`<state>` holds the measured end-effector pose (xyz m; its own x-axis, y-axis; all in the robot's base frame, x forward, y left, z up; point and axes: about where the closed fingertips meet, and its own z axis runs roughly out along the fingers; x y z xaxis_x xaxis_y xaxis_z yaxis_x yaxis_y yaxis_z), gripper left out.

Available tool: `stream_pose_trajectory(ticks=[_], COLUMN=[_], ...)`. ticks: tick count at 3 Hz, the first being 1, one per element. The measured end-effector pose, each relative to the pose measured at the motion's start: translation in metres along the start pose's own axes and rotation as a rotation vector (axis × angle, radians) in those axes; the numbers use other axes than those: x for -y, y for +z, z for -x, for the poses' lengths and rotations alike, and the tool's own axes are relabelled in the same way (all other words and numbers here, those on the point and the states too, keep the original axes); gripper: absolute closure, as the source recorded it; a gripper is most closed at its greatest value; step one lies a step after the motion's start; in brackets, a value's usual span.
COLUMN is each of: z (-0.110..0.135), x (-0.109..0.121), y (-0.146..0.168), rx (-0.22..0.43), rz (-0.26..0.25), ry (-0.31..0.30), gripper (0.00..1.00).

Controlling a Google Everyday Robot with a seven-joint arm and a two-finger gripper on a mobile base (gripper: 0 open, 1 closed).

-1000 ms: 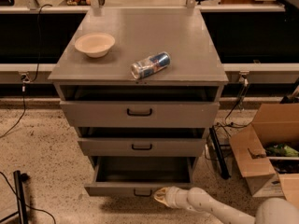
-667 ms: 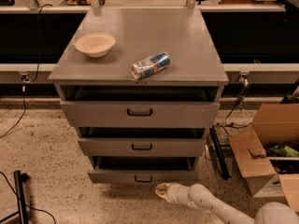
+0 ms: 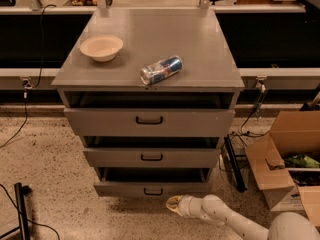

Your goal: Close bottom drawer

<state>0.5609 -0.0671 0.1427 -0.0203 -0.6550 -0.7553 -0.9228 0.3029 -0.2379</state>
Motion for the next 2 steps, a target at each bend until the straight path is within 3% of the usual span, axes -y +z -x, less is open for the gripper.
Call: stream_pose_trajectory(ticks=[1, 2], z=[-0.004, -0.007], x=[0.009, 0.017], y=[0.014, 0.030], rx=[0.028, 0.113], rz=[0.008, 0.025], ry=[0.005, 0.019], gripper=[1.00, 1.00])
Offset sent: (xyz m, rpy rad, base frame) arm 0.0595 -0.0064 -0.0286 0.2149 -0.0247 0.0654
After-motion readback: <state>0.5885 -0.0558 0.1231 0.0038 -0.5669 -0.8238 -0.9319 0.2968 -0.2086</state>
